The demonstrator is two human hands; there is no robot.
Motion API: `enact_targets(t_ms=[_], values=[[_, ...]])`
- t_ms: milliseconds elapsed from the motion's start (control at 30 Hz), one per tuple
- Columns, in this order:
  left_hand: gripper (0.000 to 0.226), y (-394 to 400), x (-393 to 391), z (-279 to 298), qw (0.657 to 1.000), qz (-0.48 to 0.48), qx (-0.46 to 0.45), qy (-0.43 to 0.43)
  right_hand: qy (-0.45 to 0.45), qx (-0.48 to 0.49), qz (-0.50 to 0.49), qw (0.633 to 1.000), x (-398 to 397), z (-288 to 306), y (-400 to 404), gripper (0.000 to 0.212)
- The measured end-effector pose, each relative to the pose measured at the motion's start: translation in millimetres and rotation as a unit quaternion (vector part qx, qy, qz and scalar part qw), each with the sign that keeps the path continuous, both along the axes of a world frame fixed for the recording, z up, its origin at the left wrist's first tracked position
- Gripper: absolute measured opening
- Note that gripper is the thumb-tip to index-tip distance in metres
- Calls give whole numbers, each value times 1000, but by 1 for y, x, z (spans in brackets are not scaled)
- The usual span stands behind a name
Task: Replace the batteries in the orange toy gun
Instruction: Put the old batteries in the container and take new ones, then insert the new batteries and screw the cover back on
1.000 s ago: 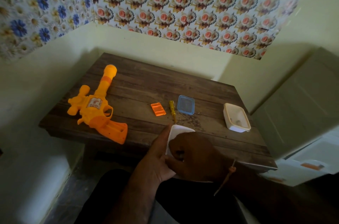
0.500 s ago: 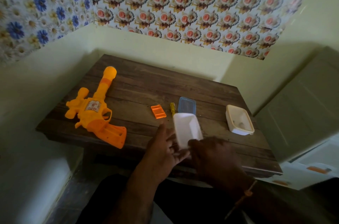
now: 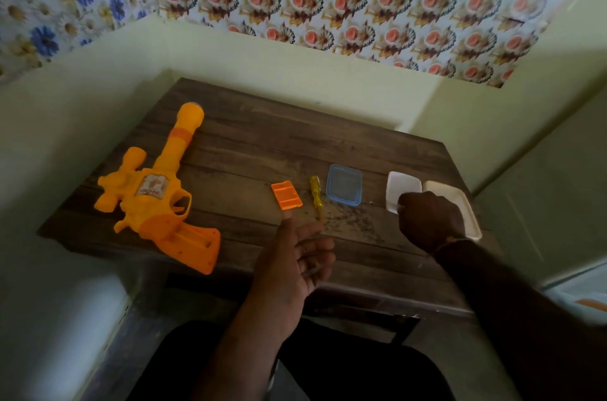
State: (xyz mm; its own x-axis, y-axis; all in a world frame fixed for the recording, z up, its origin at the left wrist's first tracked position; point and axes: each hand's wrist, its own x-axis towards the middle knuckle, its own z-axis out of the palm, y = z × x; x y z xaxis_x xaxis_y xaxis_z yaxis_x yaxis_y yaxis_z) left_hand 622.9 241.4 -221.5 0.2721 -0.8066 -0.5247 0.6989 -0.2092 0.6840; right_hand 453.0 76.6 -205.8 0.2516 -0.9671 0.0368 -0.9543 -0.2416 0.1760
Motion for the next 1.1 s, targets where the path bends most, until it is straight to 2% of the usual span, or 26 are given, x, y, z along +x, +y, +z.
enact_targets(t_ms=[167,233,300,367,433,567,700,800,867,933,1000,1100], values=[[57,-4,1,-1,1000,9,-16,-20,-45,-76,10,996,-5,5,1,35],[55,-4,3,1,999,20,-28,-29,-185,-70,-25,980,5,18,10,34],[52,-2,5,5,998,34,-41,-35,-330,-5,-62,942,21,28,22,27],[49,-1,7,10,997,42,-51,-34,-376,84,-32,922,40,32,39,19],[49,3,17,19,996,56,-67,-36,-375,169,37,911,63,37,68,18],[49,16,63,37,979,162,-109,-50,-291,193,163,923,117,24,114,58],[43,48,114,37,957,273,-86,-40,-220,226,266,911,167,15,147,85],[40,70,136,30,941,335,-47,-26,-182,247,331,892,192,23,160,73],[40,75,142,24,933,358,-25,-17,-120,270,315,902,206,22,162,59],[38,78,142,21,923,384,-3,-11,-85,250,290,920,214,21,161,49],[32,77,136,21,917,398,10,-7,-88,192,302,930,209,25,160,52],[19,67,118,21,932,362,19,-4,-143,155,308,928,194,27,157,46]])
